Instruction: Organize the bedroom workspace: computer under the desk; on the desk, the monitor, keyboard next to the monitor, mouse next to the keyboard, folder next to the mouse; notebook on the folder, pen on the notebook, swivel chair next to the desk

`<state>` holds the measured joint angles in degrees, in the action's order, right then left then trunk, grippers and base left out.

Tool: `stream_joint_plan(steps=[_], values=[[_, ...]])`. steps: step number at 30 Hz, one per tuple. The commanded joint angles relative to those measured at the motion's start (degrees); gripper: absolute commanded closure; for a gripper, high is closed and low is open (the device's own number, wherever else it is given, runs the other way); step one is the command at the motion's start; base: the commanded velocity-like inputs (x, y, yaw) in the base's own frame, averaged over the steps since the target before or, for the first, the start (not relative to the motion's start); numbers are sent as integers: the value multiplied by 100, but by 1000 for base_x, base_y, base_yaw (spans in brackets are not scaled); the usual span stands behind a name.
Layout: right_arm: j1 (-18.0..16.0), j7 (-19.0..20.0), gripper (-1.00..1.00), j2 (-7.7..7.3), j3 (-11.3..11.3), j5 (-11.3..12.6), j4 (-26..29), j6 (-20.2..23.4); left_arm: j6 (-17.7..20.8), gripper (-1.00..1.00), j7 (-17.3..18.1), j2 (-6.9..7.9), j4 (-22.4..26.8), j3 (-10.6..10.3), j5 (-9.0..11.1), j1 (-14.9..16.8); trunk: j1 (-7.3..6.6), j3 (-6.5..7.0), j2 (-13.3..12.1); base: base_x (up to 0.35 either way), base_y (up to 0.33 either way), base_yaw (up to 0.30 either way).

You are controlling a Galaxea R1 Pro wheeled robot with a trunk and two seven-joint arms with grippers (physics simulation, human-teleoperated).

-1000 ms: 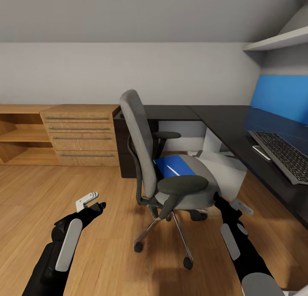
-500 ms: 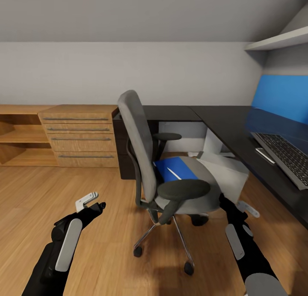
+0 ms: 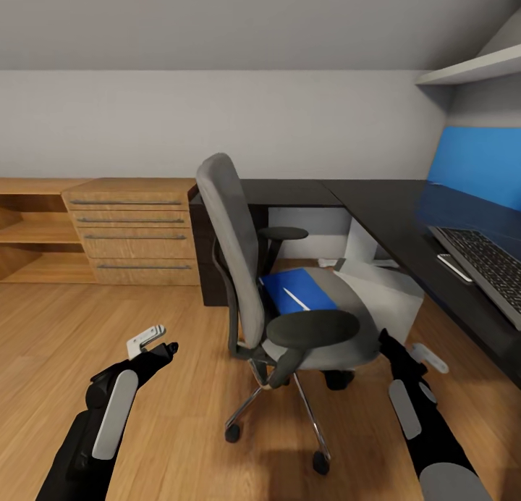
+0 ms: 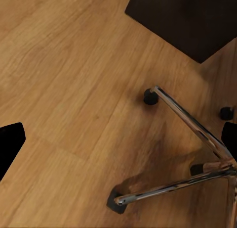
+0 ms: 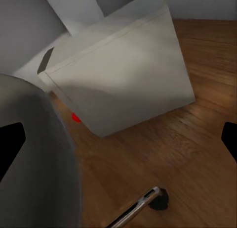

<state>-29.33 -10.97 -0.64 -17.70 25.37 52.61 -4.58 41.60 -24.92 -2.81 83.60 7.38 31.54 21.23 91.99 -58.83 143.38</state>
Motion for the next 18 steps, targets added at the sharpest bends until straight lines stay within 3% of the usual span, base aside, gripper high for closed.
stream_joint_plan(steps=[1,3,4,7,18], values=[[-2,-16,-100,-25,9,156,-2,-26,16,-100,-41,-5,7,8,61,4,-1,-5,2,79,0,0],[-2,-16,-100,-60,7,258,-4,-14,16,-100,-37,-3,7,6,59,4,-1,-5,2,139,0,0],[-2,-11,-100,-151,9,464,-5,71,17,-100,-36,-2,4,8,59,4,-1,-5,2,250,0,0],[-2,-6,-100,-215,11,617,-5,182,21,-100,-38,-3,-19,7,61,4,-1,-5,2,194,0,0],[-2,-2,-100,-276,4,755,-6,331,17,-100,-45,-6,-155,1,42,4,-1,-5,2,102,0,0]])
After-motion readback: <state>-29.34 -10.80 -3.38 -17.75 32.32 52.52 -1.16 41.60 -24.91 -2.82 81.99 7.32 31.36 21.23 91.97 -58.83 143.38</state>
